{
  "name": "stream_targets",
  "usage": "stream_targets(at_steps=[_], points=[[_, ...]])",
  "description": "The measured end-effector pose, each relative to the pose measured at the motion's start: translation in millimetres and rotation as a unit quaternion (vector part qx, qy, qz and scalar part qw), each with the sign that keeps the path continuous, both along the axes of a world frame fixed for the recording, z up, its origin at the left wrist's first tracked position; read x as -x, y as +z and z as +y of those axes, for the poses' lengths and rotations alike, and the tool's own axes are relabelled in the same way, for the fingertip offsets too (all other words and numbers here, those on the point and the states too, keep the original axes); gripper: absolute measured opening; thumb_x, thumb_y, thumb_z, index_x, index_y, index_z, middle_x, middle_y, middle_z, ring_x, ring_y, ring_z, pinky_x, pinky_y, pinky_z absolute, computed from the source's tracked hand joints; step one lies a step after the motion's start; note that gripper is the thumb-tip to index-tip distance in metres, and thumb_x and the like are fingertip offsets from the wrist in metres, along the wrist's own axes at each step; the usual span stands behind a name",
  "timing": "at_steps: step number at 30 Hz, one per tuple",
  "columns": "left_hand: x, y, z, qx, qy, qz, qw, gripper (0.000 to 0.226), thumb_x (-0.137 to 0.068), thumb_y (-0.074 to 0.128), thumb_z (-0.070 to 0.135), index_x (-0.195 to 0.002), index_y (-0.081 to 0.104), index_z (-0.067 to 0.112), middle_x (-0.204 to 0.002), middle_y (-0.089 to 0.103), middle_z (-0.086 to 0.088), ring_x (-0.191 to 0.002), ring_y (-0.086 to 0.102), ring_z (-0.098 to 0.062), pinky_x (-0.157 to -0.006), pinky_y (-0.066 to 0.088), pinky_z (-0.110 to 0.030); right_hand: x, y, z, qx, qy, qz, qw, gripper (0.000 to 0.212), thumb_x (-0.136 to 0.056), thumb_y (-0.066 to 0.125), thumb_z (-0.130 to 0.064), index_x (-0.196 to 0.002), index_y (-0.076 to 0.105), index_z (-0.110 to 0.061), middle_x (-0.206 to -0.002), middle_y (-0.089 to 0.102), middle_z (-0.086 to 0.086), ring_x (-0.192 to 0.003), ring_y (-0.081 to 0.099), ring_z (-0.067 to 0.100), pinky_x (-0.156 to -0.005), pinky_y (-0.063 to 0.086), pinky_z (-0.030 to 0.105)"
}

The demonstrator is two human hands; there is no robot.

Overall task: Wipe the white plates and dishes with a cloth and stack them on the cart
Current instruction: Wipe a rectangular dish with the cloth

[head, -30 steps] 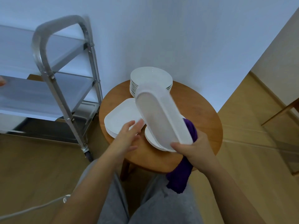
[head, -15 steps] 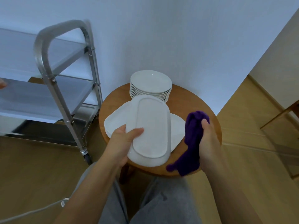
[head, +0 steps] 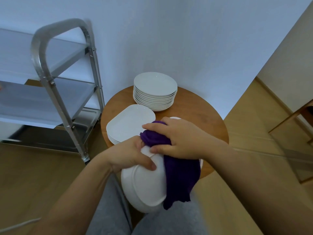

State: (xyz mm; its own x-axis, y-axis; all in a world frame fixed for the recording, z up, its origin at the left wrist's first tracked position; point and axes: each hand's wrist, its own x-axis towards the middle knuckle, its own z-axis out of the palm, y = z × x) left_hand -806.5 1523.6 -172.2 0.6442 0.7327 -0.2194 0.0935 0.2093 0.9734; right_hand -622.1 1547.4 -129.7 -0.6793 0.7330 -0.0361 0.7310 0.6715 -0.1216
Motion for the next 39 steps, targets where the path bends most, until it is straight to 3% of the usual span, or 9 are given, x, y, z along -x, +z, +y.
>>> stream_targets(at_steps=[4,9,14,20,26,29,32,36,39], points=[[4.6,7.3,-1.5,-0.031,-0.007,0.03,0.999,0.031,-0.072,0.071,0.002,-0.1,0.067,0.015,-0.096,0.072,-0.003,-0.088,0.069,-0.019,-0.067,0.055,-0.023,-15.7,11.0,15.0,0.13,-0.08,0.125,0.98,0.049,-0.073,0.058,-0.067,-0.116,0.056,-0.044,-0.104,0.063,-0.02,-0.092,0.057,0.001,-0.081,0.048,0.026],[6.4,6.6,-4.0,-0.006,0.068,-0.056,0.996,0.034,-0.063,0.074,0.0,-0.094,0.068,0.013,-0.09,0.073,-0.006,-0.084,0.07,-0.023,-0.063,0.055,-0.026,-30.9,4.1,14.1,0.114,-0.21,0.401,0.884,0.022,-0.074,0.062,-0.051,-0.093,0.064,-0.04,-0.085,0.065,-0.027,-0.081,0.059,-0.009,-0.058,0.042,0.003],[-12.9,7.4,-5.7,0.021,0.23,-0.176,0.957,0.029,-0.066,0.069,-0.004,-0.077,0.072,0.022,-0.075,0.073,0.005,-0.07,0.07,-0.012,-0.052,0.055,-0.025,-22.5,-24.6,-2.1,0.15,-0.394,0.611,0.67,0.018,-0.086,0.059,-0.042,-0.091,0.062,-0.025,-0.074,0.066,-0.01,-0.07,0.061,0.004,-0.05,0.046,0.015],[-45.8,5.4,-2.6,-0.053,0.425,-0.093,0.899,0.015,-0.082,0.066,0.028,-0.089,0.055,0.035,-0.091,0.064,0.013,-0.082,0.064,-0.014,-0.059,0.056,-0.021,22.7,-64.1,-31.3,0.142,-0.452,0.697,0.538,0.033,-0.088,0.057,-0.045,-0.118,0.046,-0.036,-0.107,0.059,-0.012,-0.096,0.059,0.009,-0.07,0.05,0.02],[-47.2,-9.7,-13.8,0.021,0.443,-0.113,0.889,0.011,-0.083,0.059,0.039,-0.091,0.052,0.037,-0.093,0.065,0.012,-0.084,0.064,-0.017,-0.056,0.056,-0.022,4.8,-58.6,-31.1,0.172,-0.433,0.664,0.585,0.047,-0.078,0.07,-0.042,-0.12,0.051,-0.034,-0.106,0.061,-0.013,-0.094,0.061,0.009,-0.063,0.053,0.017],[-21.8,-7.2,-4.0,0.134,0.335,-0.253,0.898,0.048,-0.065,0.059,0.054,-0.106,0.062,0.03,-0.102,0.072,0.0,-0.093,0.069,-0.023,-0.068,0.058,-0.037,-21.1,-43.7,-26.3,0.189,-0.359,0.619,0.672,0.052,-0.065,0.078,-0.044,-0.112,0.059,-0.034,-0.106,0.065,-0.012,-0.092,0.064,0.007,-0.063,0.054,0.018],[-1.1,1.3,14.0,0.18,0.294,-0.285,0.894,0.051,-0.071,0.062,0.045,-0.115,0.066,0.02,-0.111,0.07,-0.008,-0.098,0.068,-0.025,-0.074,0.058,-0.041,-31.1,-29.8,-21.1,0.203,-0.304,0.569,0.737,0.05,-0.06,0.078,-0.048,-0.106,0.061,-0.038,-0.097,0.066,-0.019,-0.086,0.064,0.0,-0.062,0.052,0.013],[-10.6,12.0,26.4,0.19,0.377,-0.244,0.873,0.048,-0.07,0.068,0.047,-0.109,0.064,0.02,-0.099,0.073,-0.006,-0.084,0.071,-0.023,-0.063,0.059,-0.04,-23.8,-35.1,-21.9,0.131,-0.354,0.554,0.742,0.036,-0.082,0.067,-0.041,-0.116,0.057,-0.036,-0.104,0.062,-0.025,-0.092,0.058,-0.005,-0.065,0.046,0.006],[-21.0,10.3,27.1,0.191,0.475,-0.264,0.817,0.034,-0.077,0.067,0.047,-0.099,0.062,0.022,-0.087,0.075,-0.002,-0.077,0.072,-0.022,-0.06,0.059,-0.038,-9.9,-58.4,-34.5,0.064,-0.444,0.564,0.693,0.05,-0.092,0.052,-0.041,-0.14,0.037,-0.036,-0.136,0.045,-0.014,-0.12,0.044,0.004,-0.093,0.037,0.018]])
